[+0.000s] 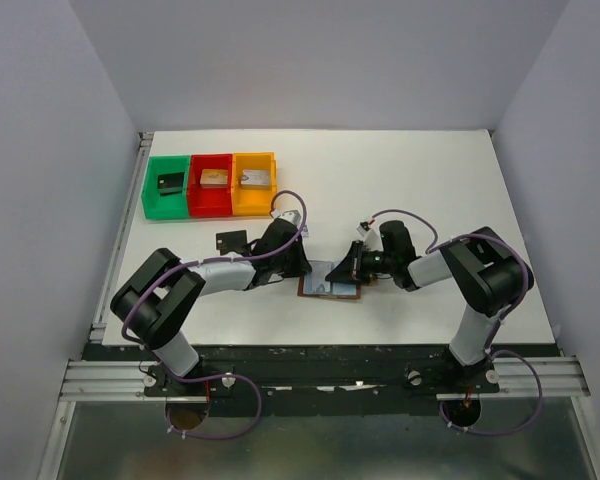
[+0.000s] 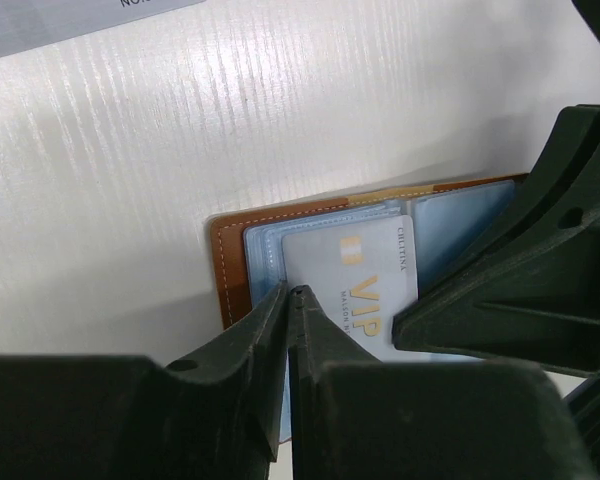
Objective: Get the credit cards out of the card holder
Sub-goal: Remove the credit card from the card holder.
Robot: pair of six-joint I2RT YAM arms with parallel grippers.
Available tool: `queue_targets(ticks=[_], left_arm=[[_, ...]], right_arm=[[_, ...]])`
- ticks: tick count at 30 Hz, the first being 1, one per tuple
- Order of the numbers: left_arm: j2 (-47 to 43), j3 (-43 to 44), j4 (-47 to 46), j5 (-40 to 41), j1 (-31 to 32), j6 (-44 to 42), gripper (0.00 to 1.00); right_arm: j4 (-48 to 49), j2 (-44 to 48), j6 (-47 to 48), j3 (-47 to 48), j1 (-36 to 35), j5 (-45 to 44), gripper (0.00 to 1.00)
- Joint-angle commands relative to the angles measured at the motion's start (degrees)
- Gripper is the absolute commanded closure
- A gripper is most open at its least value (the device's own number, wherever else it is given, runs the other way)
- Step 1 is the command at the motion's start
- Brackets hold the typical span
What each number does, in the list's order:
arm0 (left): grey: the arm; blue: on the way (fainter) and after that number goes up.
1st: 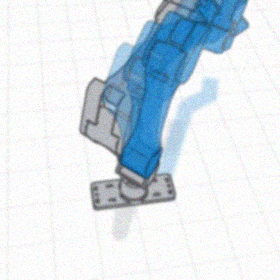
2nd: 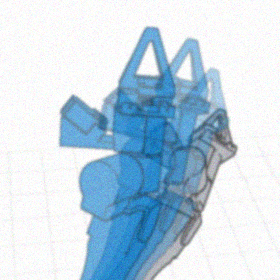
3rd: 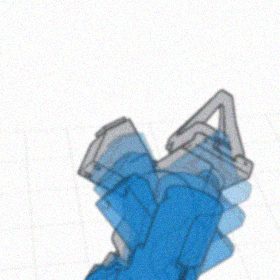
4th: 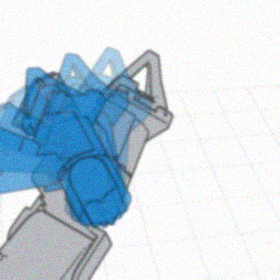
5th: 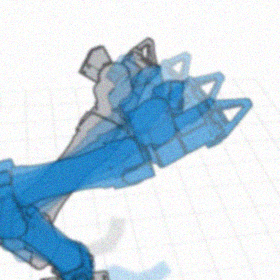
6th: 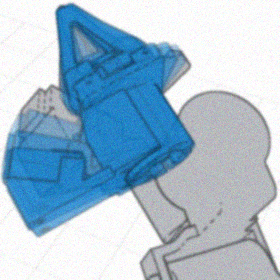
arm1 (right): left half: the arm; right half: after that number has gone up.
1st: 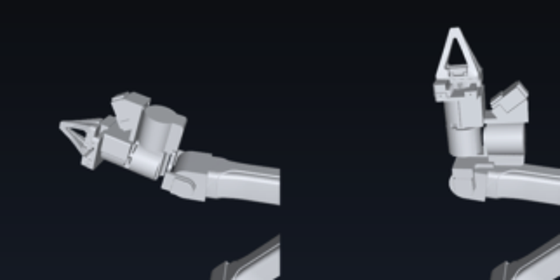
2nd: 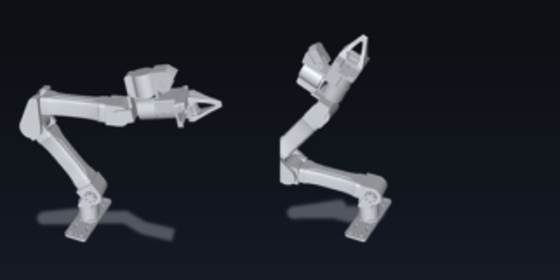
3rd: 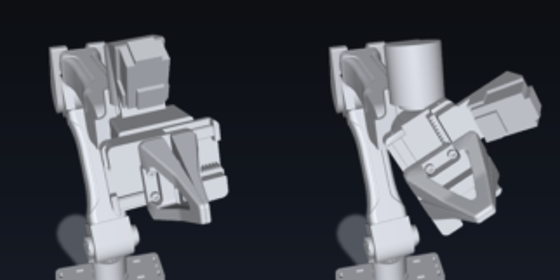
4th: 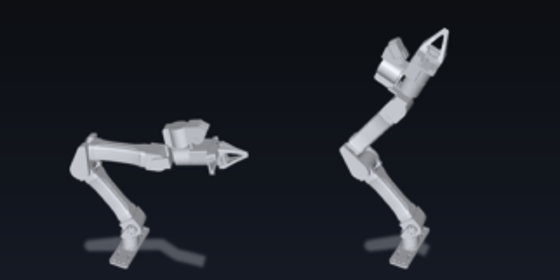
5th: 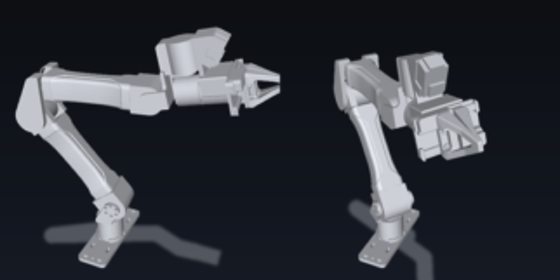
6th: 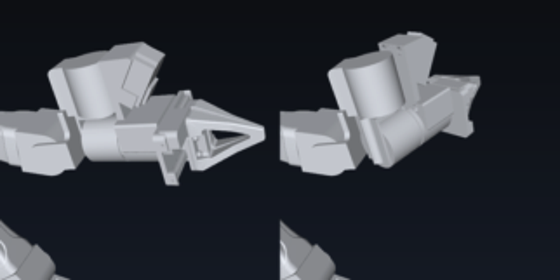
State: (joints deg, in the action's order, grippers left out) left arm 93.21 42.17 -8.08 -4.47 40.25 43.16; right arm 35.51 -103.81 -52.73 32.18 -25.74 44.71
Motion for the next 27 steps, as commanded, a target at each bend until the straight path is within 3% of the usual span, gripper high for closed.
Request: queue_targets(ticks=[1,4,27], left_arm=[[0.1,-1.7,3.1,1.4,0.5,0.2,0.88],[0.5,-1.4,3.4,1.4,0.5,0.3,1.0],[1.7,-1.2,4.6,1.8,0.3,1.2,1.0]], right_arm=[[-0.7,1.8,2.5,-0.9,0.5,0.1,0.91],[-3.2,2.9,4.1,-0.8,0.7,-0.4,0.9],[-6.6,6.0,6.7,-2.1,1.5,-0.7,0.82]])
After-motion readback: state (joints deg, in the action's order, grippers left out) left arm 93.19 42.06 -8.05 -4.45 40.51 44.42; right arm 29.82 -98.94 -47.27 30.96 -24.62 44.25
